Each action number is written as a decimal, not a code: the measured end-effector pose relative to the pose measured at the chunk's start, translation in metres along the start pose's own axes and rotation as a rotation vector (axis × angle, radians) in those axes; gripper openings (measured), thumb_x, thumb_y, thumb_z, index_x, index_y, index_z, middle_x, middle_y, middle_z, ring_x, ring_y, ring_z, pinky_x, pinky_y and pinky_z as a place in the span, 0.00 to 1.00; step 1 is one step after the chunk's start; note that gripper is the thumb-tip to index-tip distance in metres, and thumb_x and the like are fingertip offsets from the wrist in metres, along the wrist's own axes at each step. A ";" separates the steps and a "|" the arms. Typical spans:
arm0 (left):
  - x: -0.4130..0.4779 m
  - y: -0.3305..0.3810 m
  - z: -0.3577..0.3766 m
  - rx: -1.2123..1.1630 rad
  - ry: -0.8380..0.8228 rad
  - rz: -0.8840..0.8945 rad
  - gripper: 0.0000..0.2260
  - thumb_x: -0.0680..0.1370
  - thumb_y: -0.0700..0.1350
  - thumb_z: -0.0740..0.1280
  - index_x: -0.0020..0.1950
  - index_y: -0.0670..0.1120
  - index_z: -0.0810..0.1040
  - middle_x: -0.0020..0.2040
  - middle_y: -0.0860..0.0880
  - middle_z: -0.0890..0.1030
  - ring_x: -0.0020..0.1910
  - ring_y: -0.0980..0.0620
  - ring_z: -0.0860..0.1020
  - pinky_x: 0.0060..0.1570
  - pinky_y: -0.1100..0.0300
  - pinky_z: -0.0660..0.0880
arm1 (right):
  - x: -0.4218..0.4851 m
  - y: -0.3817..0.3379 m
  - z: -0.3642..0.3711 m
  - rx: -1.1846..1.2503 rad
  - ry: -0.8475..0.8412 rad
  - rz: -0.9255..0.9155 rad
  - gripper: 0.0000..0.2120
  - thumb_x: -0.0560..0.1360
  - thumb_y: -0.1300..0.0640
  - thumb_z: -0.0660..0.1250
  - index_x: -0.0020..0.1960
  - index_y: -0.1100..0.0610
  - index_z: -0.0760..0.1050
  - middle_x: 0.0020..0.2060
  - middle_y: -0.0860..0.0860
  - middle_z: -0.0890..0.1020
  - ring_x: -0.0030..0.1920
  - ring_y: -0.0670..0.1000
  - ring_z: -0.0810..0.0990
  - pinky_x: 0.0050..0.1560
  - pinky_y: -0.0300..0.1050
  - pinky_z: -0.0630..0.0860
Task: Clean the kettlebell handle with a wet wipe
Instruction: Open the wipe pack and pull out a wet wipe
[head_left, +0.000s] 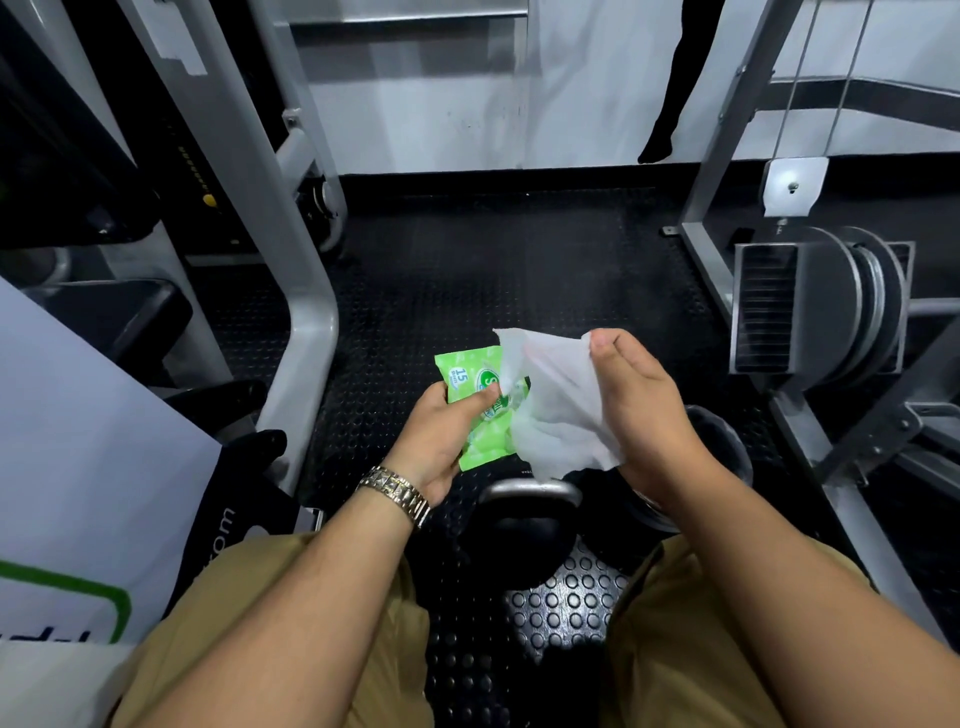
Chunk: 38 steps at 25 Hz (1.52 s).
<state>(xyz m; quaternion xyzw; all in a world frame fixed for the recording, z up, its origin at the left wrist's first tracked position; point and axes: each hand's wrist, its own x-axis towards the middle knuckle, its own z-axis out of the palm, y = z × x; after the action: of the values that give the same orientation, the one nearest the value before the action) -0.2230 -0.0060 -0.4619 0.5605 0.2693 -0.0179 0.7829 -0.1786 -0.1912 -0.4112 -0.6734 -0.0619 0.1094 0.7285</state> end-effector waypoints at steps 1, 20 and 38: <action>0.000 -0.001 0.000 0.015 -0.009 -0.010 0.17 0.78 0.42 0.75 0.66 0.43 0.77 0.56 0.45 0.87 0.53 0.45 0.86 0.55 0.45 0.83 | -0.001 -0.003 0.000 0.082 0.007 0.051 0.12 0.84 0.48 0.62 0.50 0.54 0.79 0.43 0.49 0.80 0.46 0.50 0.78 0.50 0.52 0.79; -0.034 0.018 0.019 -0.048 -0.295 -0.108 0.24 0.84 0.60 0.60 0.61 0.43 0.85 0.58 0.41 0.85 0.52 0.44 0.84 0.57 0.47 0.80 | 0.016 -0.022 0.005 0.474 -0.132 0.348 0.25 0.83 0.45 0.64 0.69 0.64 0.76 0.58 0.60 0.83 0.56 0.59 0.83 0.52 0.51 0.81; 0.048 0.032 0.010 0.061 -0.157 -0.036 0.13 0.85 0.48 0.64 0.68 0.47 0.78 0.61 0.46 0.85 0.60 0.43 0.84 0.52 0.42 0.83 | 0.105 0.057 -0.005 0.244 -0.477 0.682 0.20 0.81 0.54 0.65 0.70 0.63 0.74 0.63 0.59 0.82 0.61 0.60 0.83 0.57 0.60 0.82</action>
<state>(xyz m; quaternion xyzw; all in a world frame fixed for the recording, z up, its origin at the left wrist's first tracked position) -0.1671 0.0098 -0.4535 0.5761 0.2162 -0.0841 0.7838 -0.0800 -0.1666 -0.4738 -0.5203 0.0110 0.5029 0.6901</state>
